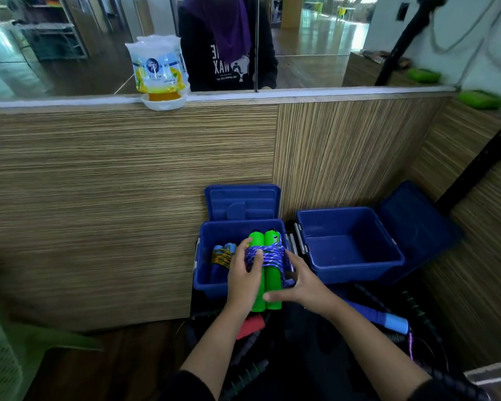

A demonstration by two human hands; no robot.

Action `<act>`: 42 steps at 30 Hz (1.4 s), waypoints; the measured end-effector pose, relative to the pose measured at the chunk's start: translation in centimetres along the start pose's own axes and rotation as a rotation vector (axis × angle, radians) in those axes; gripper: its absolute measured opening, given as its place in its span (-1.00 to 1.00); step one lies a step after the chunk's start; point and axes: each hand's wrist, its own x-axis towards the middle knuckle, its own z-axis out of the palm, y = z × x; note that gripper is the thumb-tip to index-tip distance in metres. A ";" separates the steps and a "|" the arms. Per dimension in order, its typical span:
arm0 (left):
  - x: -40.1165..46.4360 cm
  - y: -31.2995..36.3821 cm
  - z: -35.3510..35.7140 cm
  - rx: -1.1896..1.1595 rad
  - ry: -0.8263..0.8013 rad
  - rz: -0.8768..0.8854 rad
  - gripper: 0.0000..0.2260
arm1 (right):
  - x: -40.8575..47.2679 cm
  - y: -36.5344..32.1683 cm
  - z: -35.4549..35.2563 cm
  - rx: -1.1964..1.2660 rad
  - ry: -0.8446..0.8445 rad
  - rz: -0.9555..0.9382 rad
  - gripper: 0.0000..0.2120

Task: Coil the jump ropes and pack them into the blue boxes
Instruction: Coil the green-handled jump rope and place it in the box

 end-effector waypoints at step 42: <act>7.0 -10.0 -8.5 0.596 0.105 0.167 -0.68 | 14.8 2.6 11.6 -0.466 -0.009 0.194 -0.30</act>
